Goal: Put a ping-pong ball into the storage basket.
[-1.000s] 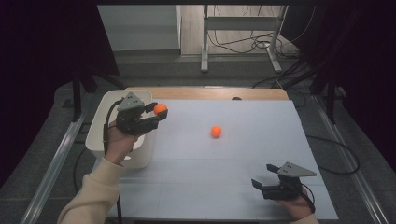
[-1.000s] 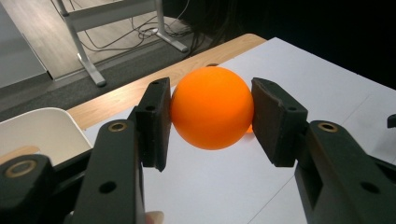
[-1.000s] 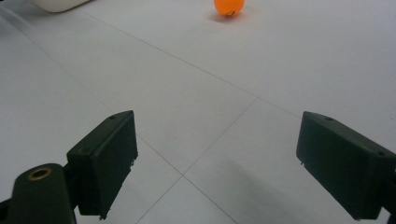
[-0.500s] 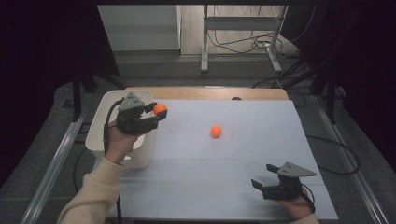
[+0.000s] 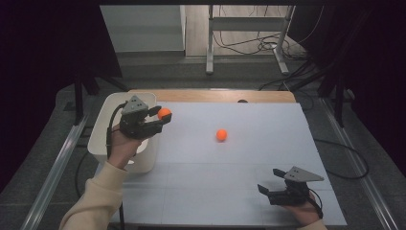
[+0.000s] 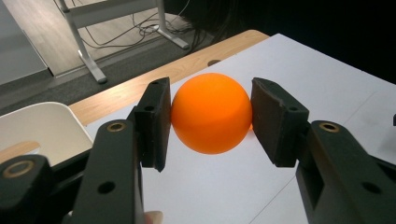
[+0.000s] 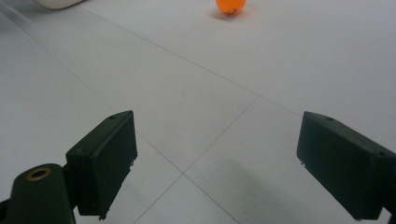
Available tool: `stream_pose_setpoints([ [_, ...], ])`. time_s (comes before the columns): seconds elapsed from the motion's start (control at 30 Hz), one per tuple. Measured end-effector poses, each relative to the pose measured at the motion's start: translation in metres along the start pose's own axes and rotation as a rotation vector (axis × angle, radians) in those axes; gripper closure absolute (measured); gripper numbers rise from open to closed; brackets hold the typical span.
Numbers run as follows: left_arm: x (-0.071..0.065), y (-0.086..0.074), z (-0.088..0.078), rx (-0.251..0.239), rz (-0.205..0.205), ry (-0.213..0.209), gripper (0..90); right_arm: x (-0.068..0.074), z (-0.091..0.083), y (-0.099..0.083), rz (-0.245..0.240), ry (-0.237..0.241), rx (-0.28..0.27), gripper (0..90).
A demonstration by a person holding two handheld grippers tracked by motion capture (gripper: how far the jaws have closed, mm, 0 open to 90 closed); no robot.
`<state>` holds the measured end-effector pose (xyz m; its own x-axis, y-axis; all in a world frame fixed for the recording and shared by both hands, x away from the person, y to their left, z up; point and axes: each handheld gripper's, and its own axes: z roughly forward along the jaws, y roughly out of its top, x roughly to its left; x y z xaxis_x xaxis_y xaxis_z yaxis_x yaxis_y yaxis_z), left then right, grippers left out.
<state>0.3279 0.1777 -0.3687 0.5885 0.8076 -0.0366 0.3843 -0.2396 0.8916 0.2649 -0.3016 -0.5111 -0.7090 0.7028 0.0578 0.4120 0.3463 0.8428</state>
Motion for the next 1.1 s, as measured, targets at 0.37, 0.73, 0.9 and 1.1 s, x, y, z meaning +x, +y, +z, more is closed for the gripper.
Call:
stream_pose_setpoints([
  [0.37, 0.003, 0.001, -0.003, 0.012, -0.001, 0.008, 50.4, 0.000, 0.000, 0.000, 0.000, 0.000, -0.001, 12.6],
  [0.73, 0.013, -0.001, -0.012, 0.010, -0.019, 0.047, 50.3, 0.000, 0.000, 0.000, 0.000, -0.001, -0.001, 12.6],
  [0.9, 0.020, -0.002, -0.014, 0.014, -0.032, 0.064, 50.3, 0.000, 0.000, 0.000, 0.002, 0.000, -0.002, 12.6],
  [1.1, 0.029, -0.004, -0.016, 0.021, -0.053, 0.089, 50.3, 0.000, 0.000, 0.000, 0.003, -0.001, -0.002, 12.6],
])
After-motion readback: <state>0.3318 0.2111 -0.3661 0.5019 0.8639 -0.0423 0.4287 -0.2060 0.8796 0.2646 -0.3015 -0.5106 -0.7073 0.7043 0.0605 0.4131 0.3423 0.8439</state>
